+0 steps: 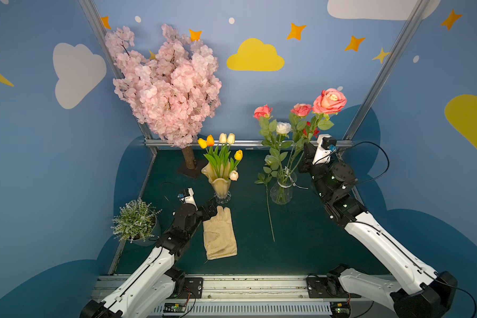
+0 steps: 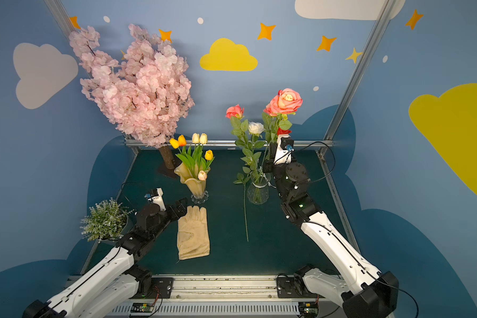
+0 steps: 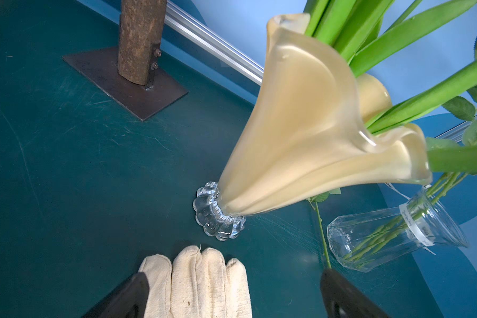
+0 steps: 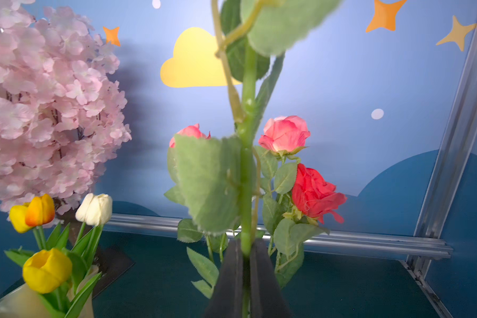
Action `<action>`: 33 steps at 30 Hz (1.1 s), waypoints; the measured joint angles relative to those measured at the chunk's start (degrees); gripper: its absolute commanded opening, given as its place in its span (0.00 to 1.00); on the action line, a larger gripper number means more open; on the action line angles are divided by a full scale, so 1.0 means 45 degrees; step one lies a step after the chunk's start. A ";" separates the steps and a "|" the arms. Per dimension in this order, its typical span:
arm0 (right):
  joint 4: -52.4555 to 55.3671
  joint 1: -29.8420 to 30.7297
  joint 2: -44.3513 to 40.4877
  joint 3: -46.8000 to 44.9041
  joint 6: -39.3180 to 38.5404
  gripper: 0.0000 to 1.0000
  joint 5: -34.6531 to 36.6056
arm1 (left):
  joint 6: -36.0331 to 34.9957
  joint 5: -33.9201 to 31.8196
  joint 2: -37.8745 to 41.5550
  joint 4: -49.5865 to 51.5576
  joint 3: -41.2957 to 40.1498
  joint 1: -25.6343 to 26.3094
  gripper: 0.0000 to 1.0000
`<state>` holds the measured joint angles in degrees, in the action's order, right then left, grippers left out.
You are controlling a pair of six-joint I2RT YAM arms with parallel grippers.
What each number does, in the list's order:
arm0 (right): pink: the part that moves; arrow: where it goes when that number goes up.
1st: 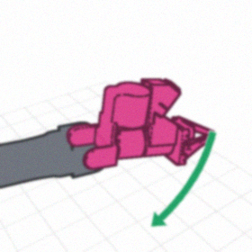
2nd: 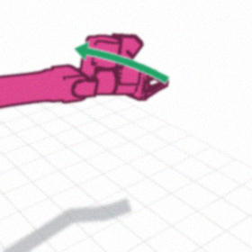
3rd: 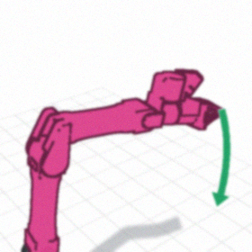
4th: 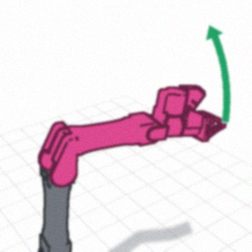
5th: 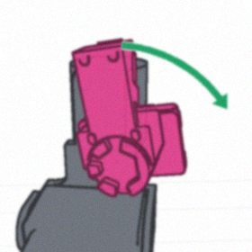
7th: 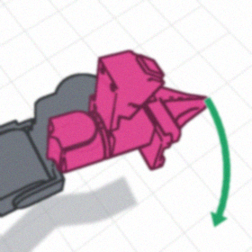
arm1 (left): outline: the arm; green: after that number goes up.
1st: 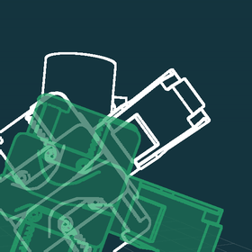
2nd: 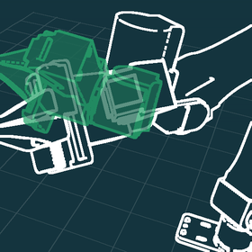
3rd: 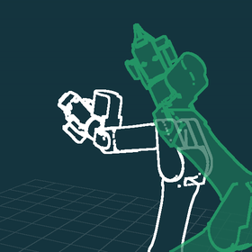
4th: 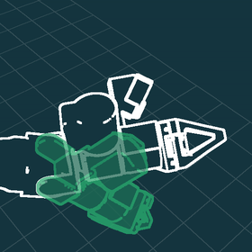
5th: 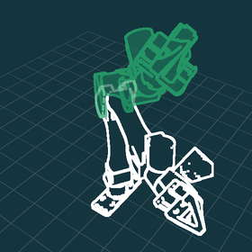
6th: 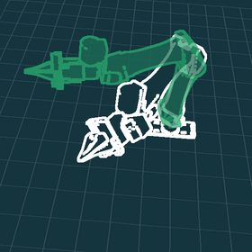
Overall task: Arrange the flowers in different vases according to their variety
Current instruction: Insert the flower into the vase.
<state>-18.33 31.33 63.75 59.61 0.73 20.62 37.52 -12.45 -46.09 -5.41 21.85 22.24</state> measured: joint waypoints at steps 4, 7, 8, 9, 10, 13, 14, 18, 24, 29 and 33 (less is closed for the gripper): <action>-0.0325 -0.0350 0.0860 0.0646 -0.0253 0.00 0.0097 | 0.0000 0.0000 -0.0005 0.0000 0.0000 0.0000 1.00; -0.0466 -0.0573 0.1617 0.0976 -0.0515 0.00 0.0053 | 0.0000 0.0000 -0.0005 0.0000 0.0000 0.0000 1.00; -0.0495 -0.0631 0.1855 0.1030 -0.0607 0.00 -0.0005 | 0.0000 0.0000 -0.0005 0.0000 0.0000 0.0000 1.00; -0.0529 -0.0685 0.2074 0.1064 -0.0685 0.00 -0.0058 | 0.0000 0.0000 -0.0010 0.0000 0.0000 0.0000 1.00; -0.0544 -0.0753 0.2307 0.1078 -0.0753 0.00 -0.0121 | 0.0000 0.0000 -0.0015 0.0000 0.0000 0.0000 1.00; -0.0520 -0.0879 0.2880 0.1088 -0.0860 0.00 -0.0369 | -0.0005 0.0024 -0.0117 -0.0044 0.0000 0.0000 1.00; -0.0500 -0.0928 0.3036 0.1088 -0.0884 0.00 -0.0437 | -0.0015 0.0058 -0.0209 -0.0058 0.0000 0.0000 1.00; -0.0335 -0.0976 0.3371 0.1069 -0.0782 0.00 -0.0797 | -0.0097 0.0393 -0.0636 -0.0146 0.0000 0.0000 1.00; -0.0029 -0.0996 0.3531 0.0738 -0.0330 0.00 -0.1360 | -0.0379 0.1297 -0.1273 -0.0573 0.0000 0.0121 1.00; 0.0593 -0.1001 0.3813 0.0325 0.0146 0.08 -0.1802 | -0.0724 0.1705 -0.1579 -0.1122 0.0000 0.0913 1.00; 0.1481 -0.1001 0.3895 0.0248 0.0510 0.14 -0.2176 | -0.1001 0.1734 -0.1744 -0.1452 0.0000 0.1637 1.00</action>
<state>-11.66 26.83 81.28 60.73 3.03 10.83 33.01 -4.64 -53.93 -11.94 21.85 29.61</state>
